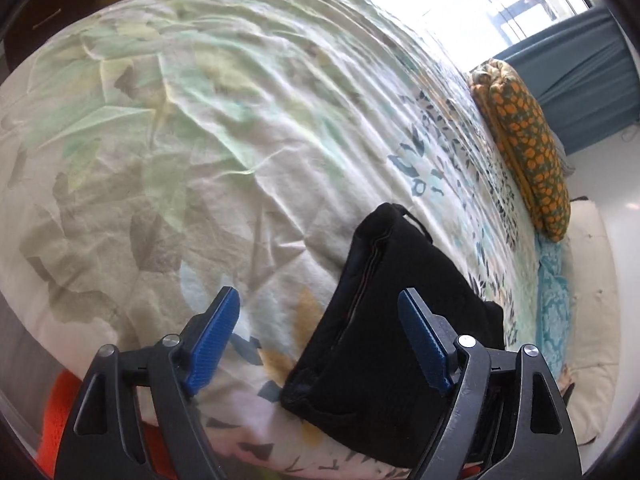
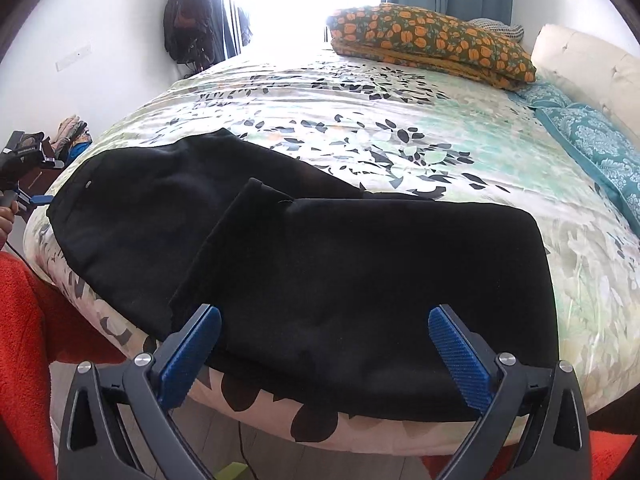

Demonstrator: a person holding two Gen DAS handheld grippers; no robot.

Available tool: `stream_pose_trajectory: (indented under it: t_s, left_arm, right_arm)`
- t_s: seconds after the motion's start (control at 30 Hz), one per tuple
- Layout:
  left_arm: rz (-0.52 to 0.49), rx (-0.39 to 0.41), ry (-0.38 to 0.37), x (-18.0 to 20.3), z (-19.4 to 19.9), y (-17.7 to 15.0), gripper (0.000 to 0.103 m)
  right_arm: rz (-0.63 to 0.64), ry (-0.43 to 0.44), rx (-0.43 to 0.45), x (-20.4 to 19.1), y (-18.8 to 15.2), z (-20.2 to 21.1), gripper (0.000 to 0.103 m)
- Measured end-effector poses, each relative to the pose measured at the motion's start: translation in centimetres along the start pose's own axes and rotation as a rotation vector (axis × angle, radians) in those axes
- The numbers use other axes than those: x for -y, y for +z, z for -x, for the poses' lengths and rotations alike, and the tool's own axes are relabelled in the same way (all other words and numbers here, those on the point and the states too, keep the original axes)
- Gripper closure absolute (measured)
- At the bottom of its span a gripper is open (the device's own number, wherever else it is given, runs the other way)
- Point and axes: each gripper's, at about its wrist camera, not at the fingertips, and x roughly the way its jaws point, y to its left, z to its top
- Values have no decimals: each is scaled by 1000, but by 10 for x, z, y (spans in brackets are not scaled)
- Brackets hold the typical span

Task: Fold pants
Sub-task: 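Grasp the waistband end with the left tool and fold it over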

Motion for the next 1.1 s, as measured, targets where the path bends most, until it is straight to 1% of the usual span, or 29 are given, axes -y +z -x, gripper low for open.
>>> stream_pose_trajectory:
  t_s: [0.07, 0.13, 0.17, 0.2, 0.23, 0.3, 0.33, 0.4, 0.47, 0.5, 0.6, 0.63, 0.67, 0.7, 0.73, 0.77, 0.8, 0.87, 0.93, 1.0, 1.1]
  left_arm:
    - [-48, -79, -8, 2, -21, -8, 20]
    - [-99, -94, -46, 11, -25, -16, 20]
    - [-116, -104, -91, 17, -26, -19, 20]
    - [-125, -132, -165, 23, -27, -21, 20]
    - [-129, -172, -222, 28, -30, -24, 17]
    - [-181, -179, -164, 37, -35, -28, 16]
    - [-190, -189, -145, 38, -39, -29, 16]
    - [-170, -183, -133, 36, -43, -29, 16]
    - [-170, -176, -139, 38, -46, -30, 10]
    - [-198, -176, -119, 43, -46, -32, 9]
    - [-300, -193, -3, 61, -46, -40, 10]
    - [-323, -199, 24, 65, -45, -42, 12]
    - [-325, -190, 40, 67, -41, -44, 17]
    - [-320, -171, 67, 66, -35, -44, 40]
    - [-298, -144, 89, 64, -28, -43, 69]
    - [-252, -127, 61, 59, -19, -41, 76]
    - [-202, -110, 10, 54, -9, -40, 83]
    - [-154, -70, -77, 55, 15, -43, 86]
    - [-151, -33, -167, 70, 40, -51, 88]
    - [-177, -18, -265, 97, 62, -62, 88]
    - [-256, -28, -354, 153, 79, -85, 88]
  right_arm:
    - [11, 4, 11, -4, 1, 2, 0]
    - [31, 9, 20, -10, 1, 4, 0]
    - [46, 8, 20, -12, 1, 4, 0]
    - [58, 6, 17, -15, 0, 3, 0]
    - [67, 4, 14, -17, 0, 2, 0]
    - [73, 8, 9, -18, -1, 0, 0]
    - [72, 9, 8, -18, -1, 0, 0]
    - [67, 9, 18, -16, 0, 2, 0]
    - [57, 7, 34, -14, 1, 6, 0]
    - [48, 7, 42, -11, 2, 9, 0]
    - [7, 6, 61, -2, 4, 13, 0]
    - [-9, 4, 64, 2, 4, 14, 0]
    - [-27, 1, 69, 6, 4, 15, 0]
    - [-45, 1, 73, 10, 5, 16, 0]
    - [-65, 2, 74, 14, 5, 17, 0]
    - [-85, 1, 77, 19, 6, 18, 0]
    - [-106, -1, 83, 24, 7, 19, 0]
    - [-148, -3, 98, 34, 9, 23, 0]
    - [-185, -17, 117, 44, 10, 28, 0]
    - [-219, -32, 134, 55, 11, 33, 0]
    - [-299, -36, 157, 75, 12, 39, 0]
